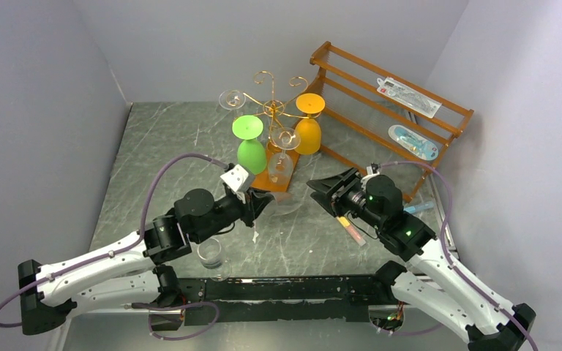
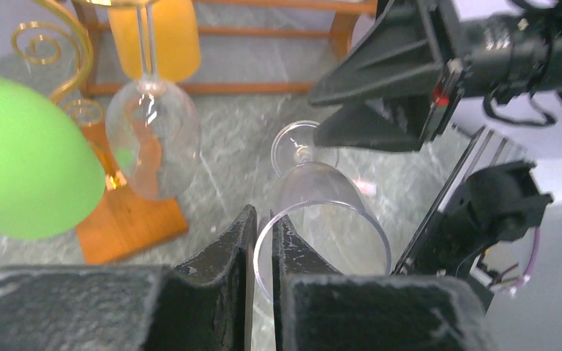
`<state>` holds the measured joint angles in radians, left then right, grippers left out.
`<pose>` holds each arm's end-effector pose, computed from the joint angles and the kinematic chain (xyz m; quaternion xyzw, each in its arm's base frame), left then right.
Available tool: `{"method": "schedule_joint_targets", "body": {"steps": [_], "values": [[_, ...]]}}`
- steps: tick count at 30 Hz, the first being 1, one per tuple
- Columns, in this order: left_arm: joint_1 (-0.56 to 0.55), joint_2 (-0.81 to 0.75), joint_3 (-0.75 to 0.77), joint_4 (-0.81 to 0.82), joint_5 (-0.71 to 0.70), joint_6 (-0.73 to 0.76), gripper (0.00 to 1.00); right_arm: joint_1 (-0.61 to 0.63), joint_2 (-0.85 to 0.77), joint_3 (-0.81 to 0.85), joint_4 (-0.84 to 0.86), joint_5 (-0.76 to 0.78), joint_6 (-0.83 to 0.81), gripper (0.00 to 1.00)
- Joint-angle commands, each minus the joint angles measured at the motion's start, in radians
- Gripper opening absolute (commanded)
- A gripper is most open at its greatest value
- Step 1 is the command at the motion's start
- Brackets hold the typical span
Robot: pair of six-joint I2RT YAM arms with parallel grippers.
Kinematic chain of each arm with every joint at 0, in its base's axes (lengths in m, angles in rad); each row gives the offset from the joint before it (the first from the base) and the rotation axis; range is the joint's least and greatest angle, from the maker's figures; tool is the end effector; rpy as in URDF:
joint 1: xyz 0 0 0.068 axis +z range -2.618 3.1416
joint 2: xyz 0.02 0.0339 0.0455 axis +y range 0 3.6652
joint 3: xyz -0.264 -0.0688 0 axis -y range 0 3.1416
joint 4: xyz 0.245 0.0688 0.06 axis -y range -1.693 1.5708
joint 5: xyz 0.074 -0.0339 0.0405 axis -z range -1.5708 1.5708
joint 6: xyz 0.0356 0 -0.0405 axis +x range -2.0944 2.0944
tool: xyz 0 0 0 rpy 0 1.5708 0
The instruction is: Place the wine glass upside down on the wine glass rack
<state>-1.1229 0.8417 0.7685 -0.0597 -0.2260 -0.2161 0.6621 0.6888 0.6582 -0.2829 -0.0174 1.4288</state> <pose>0.0941 -0.1774 0.3379 0.2608 0.7047 -0.3396 0.5658 0.1315 0.1033 0.3000 0.2978 0.7520 0.5123 0.2888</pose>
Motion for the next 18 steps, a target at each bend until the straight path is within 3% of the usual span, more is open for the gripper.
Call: {"method": "schedule_joint_targets", "body": {"steps": [1, 11, 18], "values": [[-0.005, -0.003, -0.044, 0.257, -0.018, 0.020, 0.05, -0.005, -0.022, 0.026, -0.052, 0.075, 0.106, 0.51], [-0.005, -0.028, -0.124, 0.432, -0.041, -0.001, 0.05, -0.004, -0.020, 0.050, -0.142, 0.118, 0.144, 0.53], [-0.005, -0.030, -0.166, 0.526, -0.018, -0.011, 0.05, -0.004, 0.020, 0.005, -0.022, 0.072, 0.203, 0.53]]}}
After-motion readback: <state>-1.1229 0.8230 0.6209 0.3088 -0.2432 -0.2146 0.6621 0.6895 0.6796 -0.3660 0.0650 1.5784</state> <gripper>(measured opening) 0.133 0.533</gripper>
